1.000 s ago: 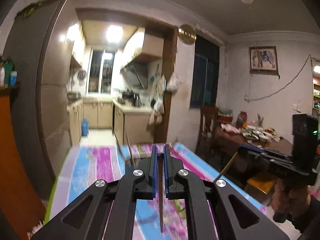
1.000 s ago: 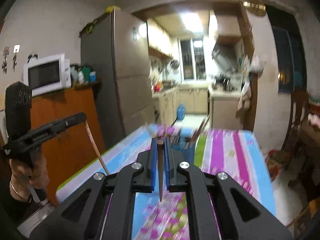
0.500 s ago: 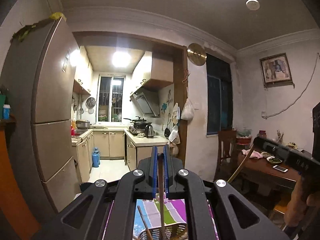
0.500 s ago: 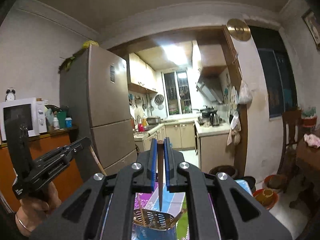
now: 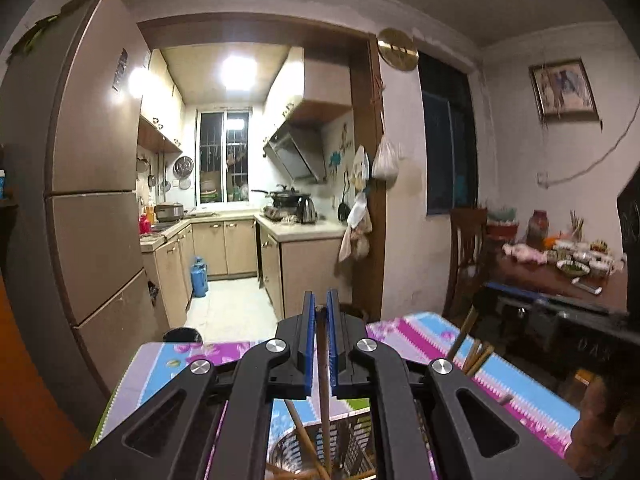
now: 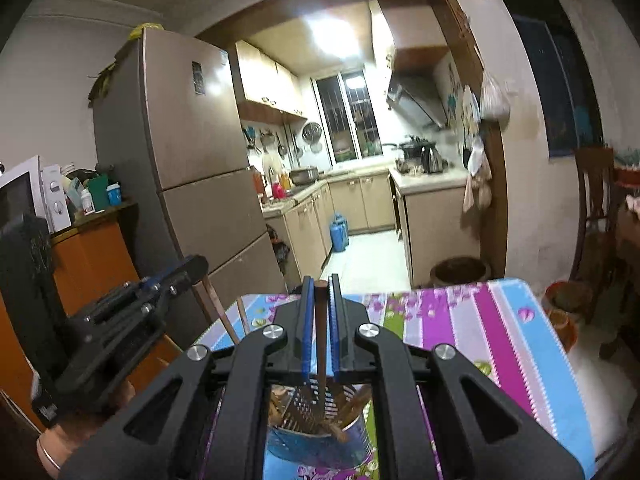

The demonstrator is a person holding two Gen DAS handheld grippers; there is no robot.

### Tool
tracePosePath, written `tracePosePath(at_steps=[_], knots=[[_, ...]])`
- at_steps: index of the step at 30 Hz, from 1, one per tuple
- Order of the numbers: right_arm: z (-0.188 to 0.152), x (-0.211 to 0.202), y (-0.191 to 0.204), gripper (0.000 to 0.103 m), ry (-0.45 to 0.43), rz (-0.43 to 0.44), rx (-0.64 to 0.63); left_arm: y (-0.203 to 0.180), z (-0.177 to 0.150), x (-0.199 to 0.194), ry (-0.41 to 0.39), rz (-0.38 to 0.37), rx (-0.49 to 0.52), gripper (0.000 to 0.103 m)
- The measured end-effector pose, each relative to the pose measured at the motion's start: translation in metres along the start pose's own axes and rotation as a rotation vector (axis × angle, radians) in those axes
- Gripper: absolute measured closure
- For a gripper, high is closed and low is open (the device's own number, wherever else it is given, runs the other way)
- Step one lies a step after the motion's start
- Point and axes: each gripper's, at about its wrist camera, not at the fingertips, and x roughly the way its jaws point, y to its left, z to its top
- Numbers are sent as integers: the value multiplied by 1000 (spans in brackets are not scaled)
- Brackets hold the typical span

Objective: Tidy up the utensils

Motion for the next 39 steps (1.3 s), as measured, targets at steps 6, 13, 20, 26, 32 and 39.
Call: tracePosePath(at_steps=[6,13,20,26,32,39], knots=[[-20,8,-4,97,60,-41,19,2,-23,4,57,32,-5,96],[-3,-45,-1,84,-79,-91,-17,8,-12,-27,30,105,-21,95],[-3,-191,12,29,-341,-154,-119,20,8,-157,-185,280,-80,6],[-70,-274,24,5,-350,-238,-66,-20,-33,-243,-131,308,-33,5],[-130,-255,35,5,-113,-395,-5,-76,-96,-274,63,322,54,5],[-158,-232,48,5,-23,-395,-41,-100,-125,-286,148,374,64,5]])
